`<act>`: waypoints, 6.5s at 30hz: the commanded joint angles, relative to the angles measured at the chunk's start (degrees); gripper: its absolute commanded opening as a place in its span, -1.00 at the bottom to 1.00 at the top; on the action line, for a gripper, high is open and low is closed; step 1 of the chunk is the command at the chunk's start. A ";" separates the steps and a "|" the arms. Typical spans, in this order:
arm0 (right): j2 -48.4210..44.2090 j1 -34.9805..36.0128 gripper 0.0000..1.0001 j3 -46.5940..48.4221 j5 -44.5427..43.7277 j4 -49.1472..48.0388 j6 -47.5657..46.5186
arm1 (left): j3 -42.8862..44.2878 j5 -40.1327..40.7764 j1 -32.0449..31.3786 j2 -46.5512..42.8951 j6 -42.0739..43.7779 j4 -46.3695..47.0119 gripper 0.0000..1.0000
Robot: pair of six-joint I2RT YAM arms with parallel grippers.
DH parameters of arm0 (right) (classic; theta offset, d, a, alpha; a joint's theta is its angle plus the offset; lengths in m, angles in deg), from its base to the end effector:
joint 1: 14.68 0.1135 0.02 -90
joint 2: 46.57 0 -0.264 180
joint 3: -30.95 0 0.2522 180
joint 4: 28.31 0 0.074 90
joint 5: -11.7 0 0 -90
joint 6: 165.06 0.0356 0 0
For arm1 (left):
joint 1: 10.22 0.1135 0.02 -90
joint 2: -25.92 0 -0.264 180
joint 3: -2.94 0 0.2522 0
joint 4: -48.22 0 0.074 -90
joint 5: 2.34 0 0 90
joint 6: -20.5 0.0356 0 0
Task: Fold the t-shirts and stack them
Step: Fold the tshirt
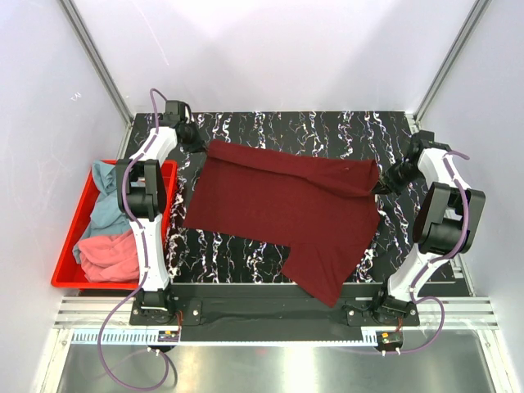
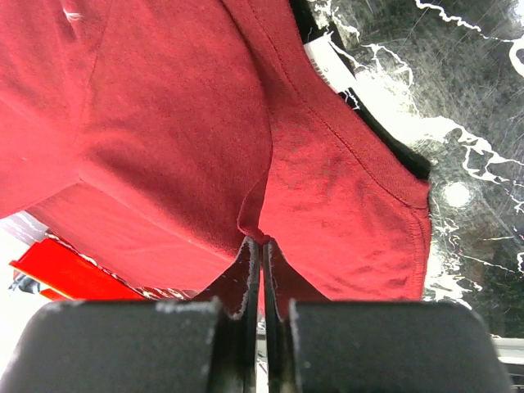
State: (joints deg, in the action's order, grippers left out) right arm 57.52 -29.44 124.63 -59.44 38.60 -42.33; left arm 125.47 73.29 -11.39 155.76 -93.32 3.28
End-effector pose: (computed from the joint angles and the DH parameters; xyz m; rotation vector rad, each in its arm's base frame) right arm 0.3471 -0.0796 0.2189 1.1299 2.7026 0.5313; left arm 0.5054 -0.0192 0.1983 -0.3864 2.4797 -0.4941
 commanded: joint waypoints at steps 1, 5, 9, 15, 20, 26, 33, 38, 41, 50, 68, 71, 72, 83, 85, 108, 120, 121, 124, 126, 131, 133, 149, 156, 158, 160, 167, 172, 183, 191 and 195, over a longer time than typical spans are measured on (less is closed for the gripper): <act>-1.00 0.17 -0.94 -0.29 0.40 -2.17 -1.62 | -0.40 1.10 0.64 -1.79 0.70 0.42 -1.00; 0.49 0.17 -0.79 0.15 -0.48 -2.08 -2.75 | -0.66 1.45 0.55 -1.26 0.52 -0.46 -0.76; 1.20 0.17 -0.32 2.51 -3.64 -0.67 -5.39 | -2.06 2.24 0.47 -3.62 1.05 -0.64 -0.36; 3.82 0.26 0.27 7.08 -2.95 -4.09 -4.87 | -6.98 11.29 -0.85 -12.05 0.70 6.01 0.02; 12.17 0.17 0.22 15.25 -0.40 -7.88 -2.67 | -0.87 1.91 -2.17 -6.46 -1.15 9.74 -0.31; 21.49 0.17 0.10 25.36 0.31 -9.73 -4.25 | 6.72 -4.88 -4.98 3.13 -5.79 9.56 -0.52; 26.59 0.17 0.06 30.47 0.83 -11.83 -3.38 | 5.30 -4.53 -5.60 5.94 -8.88 11.50 -0.50; 28.71 0.17 -0.06 32.32 1.45 -11.66 -1.44 | 5.31 -2.60 -5.60 6.56 -9.41 10.09 -0.47; 28.97 0.09 -0.22 32.23 0.40 -12.71 -0.92 | 5.40 -1.45 -5.34 7.18 -9.15 8.16 -0.47; 35.47 -0.09 -1.00 45.20 -0.83 -14.21 -2.85 | 6.80 -1.28 -4.90 9.29 -10.64 5.35 -0.54; 33.47 -0.09 0.12 55.26 -11.37 3.88 -8.46 | 3.91 1.88 -4.72 -0.98 -7.92 4.98 -0.10; 28.11 0.00 0.15 49.83 -13.23 6.80 -10.14 | 1.80 4.08 -4.81 -4.85 -6.16 5.69 -0.04; 26.53 0.00 0.15 47.72 -12.27 6.62 -10.66 | 1.80 5.31 -4.89 -5.38 -5.72 5.26 -0.04; 9.99 7.09 0.07 18.01 2.76 -2.25 -9.08 | -10.49 2.07 -10.95 -12.50 -5.54 5.87 -0.16; 9.38 8.78 0.08 15.11 1.90 -2.52 -10.05 | -12.17 1.89 -12.53 -13.73 -5.89 5.25 -0.17; 19.39 20.47 0.00 19.22 -15.77 -4.28 -13.48 | -34.51 1.27 -17.90 -32.46 -2.82 2.97 -0.18; 19.65 21.09 -1.00 26.23 -21.75 -2.79 -14.45 | -32.39 1.80 -17.90 -31.49 -0.80 1.38 -0.18; 20.70 21.01 -0.99 27.56 -21.66 -1.91 -14.71 | -32.48 1.72 -17.99 -31.23 -0.71 1.38 -0.18; 24.82 20.65 -0.92 34.32 -22.19 -0.24 -16.11 | -32.57 1.54 -17.82 -31.14 -0.45 1.03 -0.18; 27.03 19.78 -0.73 40.01 -23.24 0.29 -17.52 | -32.74 1.36 -17.82 -31.14 -0.27 0.86 -0.18; 37.31 17.49 -0.11 56.54 -23.60 3.79 -18.24 | -33.97 1.19 -17.73 -32.11 -0.09 0.59 -0.18; 37.33 17.05 -0.09 59.47 -22.37 6.25 -17.18 | -34.24 1.36 -17.64 -32.63 0.26 0.24 -0.18; 22.03 18.02 -0.46 27.31 -5.94 -8.75 -8.48 | -36.52 0.04 -17.46 -34.13 -0.01 0.86 -0.19; 27.03 18.10 -0.35 32.47 -6.11 -8.85 -6.89 | -37.49 -0.22 -16.67 -34.83 0.43 0.86 -0.19; 27.65 18.02 -0.32 33.19 -5.93 -8.58 -6.98 | -37.75 -0.48 -16.41 -34.83 0.43 1.03 -0.19; 28.09 18.10 -0.29 33.55 -6.19 -7.98 -6.54 | -38.10 -0.66 -15.97 -35.09 0.43 1.21 -0.19; 28.88 18.10 -0.20 33.37 -7.78 -7.09 -7.59 | -38.28 -1.53 -14.56 -34.74 0.43 1.65 -0.19; 30.02 18.10 -0.20 33.72 -8.48 -7.27 -7.51 | -37.85 -1.89 -14.30 -34.30 0.26 1.74 -0.19; 32.67 18.02 -0.67 37.50 -9.36 -5.69 -7.59 | -38.02 -2.15 -13.86 -34.65 0.43 1.56 -0.19; 30.03 18.10 -1.00 36.45 -9.18 -5.07 -6.81 | -38.55 -2.33 -13.51 -34.92 0.43 2.00 -0.19; 27.75 18.10 -1.00 35.22 -8.30 -4.63 -5.66 | -38.55 -2.33 -13.42 -35.01 0.43 2.09 -0.19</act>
State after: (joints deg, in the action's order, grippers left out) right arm 89.47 -11.68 159.55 -67.22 32.85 -49.09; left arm 87.35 72.42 -25.12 123.09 -93.67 3.36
